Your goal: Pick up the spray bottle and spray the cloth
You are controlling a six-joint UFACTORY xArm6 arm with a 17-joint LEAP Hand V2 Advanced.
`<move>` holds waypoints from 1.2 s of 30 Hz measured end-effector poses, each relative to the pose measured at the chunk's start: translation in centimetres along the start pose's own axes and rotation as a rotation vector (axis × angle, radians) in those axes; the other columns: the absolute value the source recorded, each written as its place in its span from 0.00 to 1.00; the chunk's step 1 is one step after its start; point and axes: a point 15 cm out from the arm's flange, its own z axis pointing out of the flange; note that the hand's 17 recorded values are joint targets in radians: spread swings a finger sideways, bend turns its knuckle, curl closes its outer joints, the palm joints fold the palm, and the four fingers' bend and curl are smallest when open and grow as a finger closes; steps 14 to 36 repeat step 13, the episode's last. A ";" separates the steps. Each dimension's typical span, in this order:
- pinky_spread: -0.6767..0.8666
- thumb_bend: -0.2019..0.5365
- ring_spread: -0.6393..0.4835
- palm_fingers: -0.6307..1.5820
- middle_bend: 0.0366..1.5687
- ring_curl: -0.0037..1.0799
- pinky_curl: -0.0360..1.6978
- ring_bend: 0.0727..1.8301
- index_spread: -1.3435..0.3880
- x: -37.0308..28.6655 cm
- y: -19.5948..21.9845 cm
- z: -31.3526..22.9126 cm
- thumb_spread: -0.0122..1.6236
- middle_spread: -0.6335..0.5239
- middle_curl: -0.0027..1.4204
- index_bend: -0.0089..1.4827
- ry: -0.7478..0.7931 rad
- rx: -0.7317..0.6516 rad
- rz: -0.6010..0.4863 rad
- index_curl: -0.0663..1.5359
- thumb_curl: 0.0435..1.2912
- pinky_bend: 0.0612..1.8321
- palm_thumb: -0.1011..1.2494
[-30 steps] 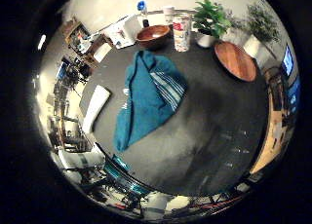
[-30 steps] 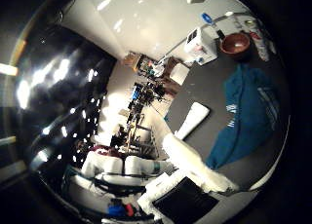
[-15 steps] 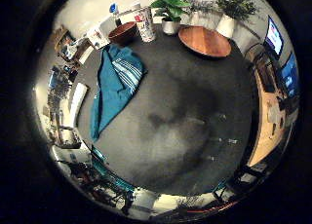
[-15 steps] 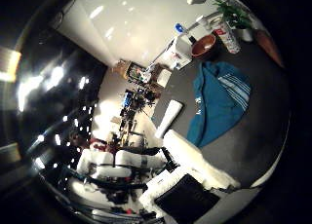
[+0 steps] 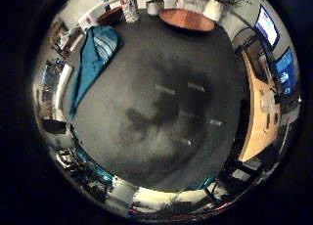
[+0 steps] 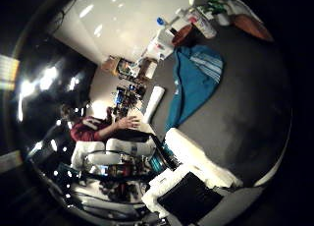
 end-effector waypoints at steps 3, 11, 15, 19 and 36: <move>0.72 0.24 0.76 0.36 0.09 0.24 0.19 0.09 0.61 1.4 1.3 -0.3 0.68 0.70 0.18 0.13 0.018 -0.018 0.023 0.26 0.23 0.19 0.53; 0.72 0.24 0.76 0.36 0.09 0.24 0.19 0.08 0.61 3.4 3.7 -0.2 0.68 0.70 0.18 0.13 0.024 -0.032 0.078 0.27 0.23 0.18 0.53; 0.73 0.24 0.76 0.36 0.09 0.24 0.19 0.08 0.61 3.7 4.0 -0.3 0.69 0.69 0.18 0.13 0.026 -0.032 0.084 0.27 0.23 0.18 0.53; 0.73 0.24 0.76 0.36 0.09 0.24 0.19 0.08 0.61 3.7 4.0 -0.3 0.69 0.69 0.18 0.13 0.026 -0.032 0.084 0.27 0.23 0.18 0.53; 0.73 0.24 0.76 0.36 0.09 0.24 0.19 0.08 0.61 3.7 4.0 -0.3 0.69 0.69 0.18 0.13 0.026 -0.032 0.084 0.27 0.23 0.18 0.53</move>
